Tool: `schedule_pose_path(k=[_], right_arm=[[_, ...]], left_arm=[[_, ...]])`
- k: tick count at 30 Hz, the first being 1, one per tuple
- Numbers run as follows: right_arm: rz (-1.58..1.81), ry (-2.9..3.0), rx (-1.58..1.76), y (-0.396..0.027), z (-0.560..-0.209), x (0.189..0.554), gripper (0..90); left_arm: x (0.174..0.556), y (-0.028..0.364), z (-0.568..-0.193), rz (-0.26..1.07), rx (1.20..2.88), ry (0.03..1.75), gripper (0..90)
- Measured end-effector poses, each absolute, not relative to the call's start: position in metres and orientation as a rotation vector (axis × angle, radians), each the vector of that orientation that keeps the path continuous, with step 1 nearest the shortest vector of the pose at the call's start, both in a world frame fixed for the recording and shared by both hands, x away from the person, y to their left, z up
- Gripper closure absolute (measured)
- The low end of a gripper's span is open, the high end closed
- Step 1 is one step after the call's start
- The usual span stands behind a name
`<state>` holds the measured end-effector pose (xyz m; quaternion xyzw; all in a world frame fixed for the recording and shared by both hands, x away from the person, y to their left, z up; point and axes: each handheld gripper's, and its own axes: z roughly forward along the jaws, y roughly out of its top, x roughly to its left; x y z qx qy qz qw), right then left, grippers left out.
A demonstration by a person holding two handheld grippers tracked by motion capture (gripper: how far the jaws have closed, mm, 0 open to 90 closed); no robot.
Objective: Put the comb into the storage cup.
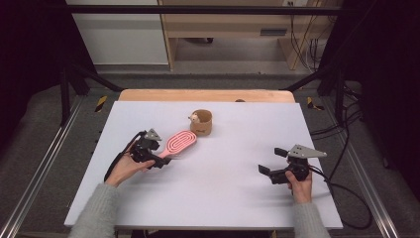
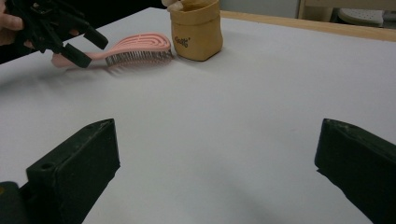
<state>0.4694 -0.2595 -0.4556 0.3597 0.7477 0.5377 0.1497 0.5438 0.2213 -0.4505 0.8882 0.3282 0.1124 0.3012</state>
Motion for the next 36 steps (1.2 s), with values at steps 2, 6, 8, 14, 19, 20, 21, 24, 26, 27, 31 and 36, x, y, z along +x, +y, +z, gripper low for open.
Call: schedule_pose_path(k=[2,6,8,14,19,20,21,24,26,27,31,36], right_arm=[[1.544,2.148,1.034,-0.2596,-0.4556,0.4694,0.2],[1.543,2.149,1.033,-0.2595,-0.4557,0.4695,0.2],[1.544,2.148,1.033,-0.2595,-0.4557,0.4696,0.2],[1.544,2.148,1.033,-0.2596,-0.4556,0.4695,0.2],[1.545,2.148,1.035,-0.2596,-0.4556,0.4694,0.2],[1.545,2.148,1.034,-0.2596,-0.4555,0.4694,0.2],[1.545,2.148,1.034,-0.2596,-0.4555,0.4694,0.2],[1.545,2.148,1.034,-0.2596,-0.4555,0.4694,0.2],[1.543,2.149,1.034,-0.2596,-0.4557,0.4695,0.2],[1.544,2.148,1.033,-0.2596,-0.4557,0.4695,0.2],[1.544,2.148,1.034,-0.2596,-0.4556,0.4695,0.2],[1.543,2.148,1.033,-0.2596,-0.4557,0.4695,0.2]], left_arm=[[0.5439,0.2217,-0.4506,0.302,2.364,0.871,25.8],[0.5439,0.2213,-0.4508,0.309,2.370,0.868,30.8],[0.5438,0.2207,-0.4512,0.314,2.374,0.868,32.7],[0.5447,0.2188,-0.4541,0.315,2.402,0.862,38.5],[0.5451,0.2178,-0.4555,0.318,2.415,0.861,43.4],[0.5452,0.2177,-0.4558,0.317,2.413,0.864,44.3],[0.5455,0.2178,-0.4561,0.313,2.411,0.865,45.3],[0.5462,0.2180,-0.4566,0.312,2.411,0.867,48.3],[0.5466,0.2180,-0.4569,0.305,2.412,0.869,50.6],[0.5468,0.2179,-0.4571,0.302,2.414,0.868,51.2],[0.5472,0.2172,-0.4577,0.312,2.417,0.869,53.7],[0.5475,0.2164,-0.4577,0.320,2.415,0.867,56.9]])
